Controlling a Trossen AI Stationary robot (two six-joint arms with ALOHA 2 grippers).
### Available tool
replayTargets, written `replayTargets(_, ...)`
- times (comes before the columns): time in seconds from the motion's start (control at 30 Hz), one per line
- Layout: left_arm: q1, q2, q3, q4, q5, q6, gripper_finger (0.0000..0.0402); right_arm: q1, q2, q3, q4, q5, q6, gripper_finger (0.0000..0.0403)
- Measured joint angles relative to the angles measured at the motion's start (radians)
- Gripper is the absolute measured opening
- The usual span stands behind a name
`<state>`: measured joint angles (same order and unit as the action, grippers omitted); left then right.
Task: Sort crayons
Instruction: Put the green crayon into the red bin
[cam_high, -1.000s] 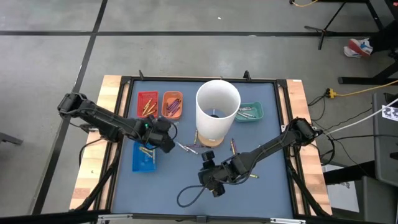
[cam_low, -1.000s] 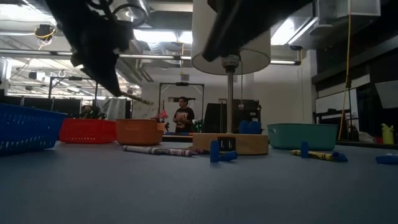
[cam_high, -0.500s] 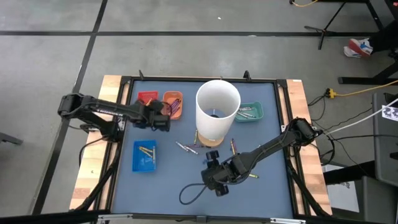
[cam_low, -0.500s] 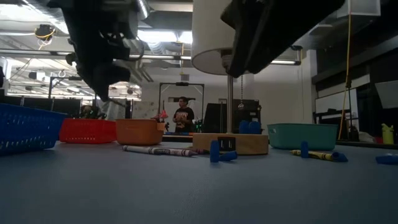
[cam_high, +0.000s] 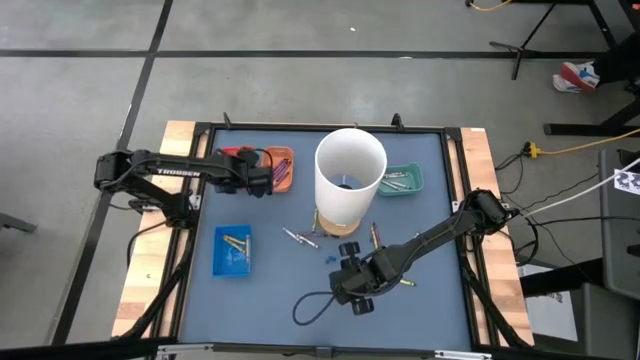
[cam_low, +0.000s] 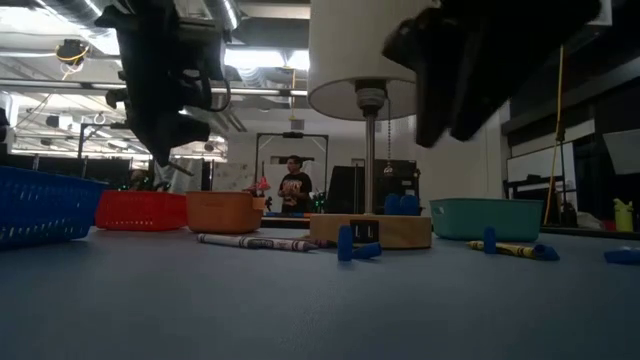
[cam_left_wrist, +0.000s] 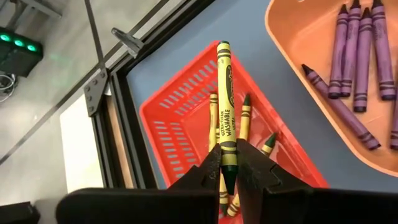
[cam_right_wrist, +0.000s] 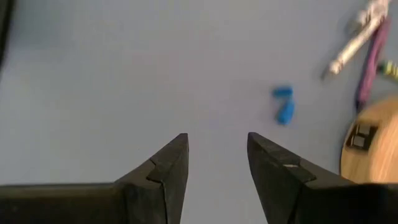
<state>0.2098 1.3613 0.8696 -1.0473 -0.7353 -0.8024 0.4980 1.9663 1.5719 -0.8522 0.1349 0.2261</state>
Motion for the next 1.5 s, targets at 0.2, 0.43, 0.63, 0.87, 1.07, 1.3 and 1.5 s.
replayTargets(0.2, 0.023, 0.000, 0.000, 0.000, -0.003, 0.001, 0.0014, 0.011, 0.000, 0.000, -0.093, -0.022, 0.054, 0.0163)
replayTargets(0.43, 0.054, 0.000, 0.000, -0.016, -0.003, 0.001, 0.0014, 0.094, 0.000, 0.000, -0.181, -0.011, 0.059, 0.0163)
replayTargets(0.63, 0.083, 0.000, 0.000, -0.029, 0.029, 0.001, 0.0014, 0.190, 0.000, 0.000, -0.252, 0.055, 0.067, 0.0163)
replayTargets(0.87, 0.093, 0.000, 0.000, -0.029, 0.072, -0.004, 0.0014, 0.243, 0.000, 0.000, -0.303, 0.109, 0.165, 0.0163)
replayTargets(1.07, 0.093, 0.000, 0.000, -0.029, 0.076, 0.028, 0.0014, 0.244, 0.000, -0.001, -0.364, 0.109, 0.269, 0.0163)
replayTargets(1.3, 0.094, 0.000, 0.000, -0.030, 0.077, 0.054, 0.0014, 0.257, 0.002, -0.113, -0.376, 0.056, 0.348, 0.0163)
replayTargets(1.5, 0.130, 0.000, 0.000, -0.030, 0.098, 0.054, 0.0014, 0.283, 0.002, -0.186, -0.370, 0.039, 0.403, 0.0163)
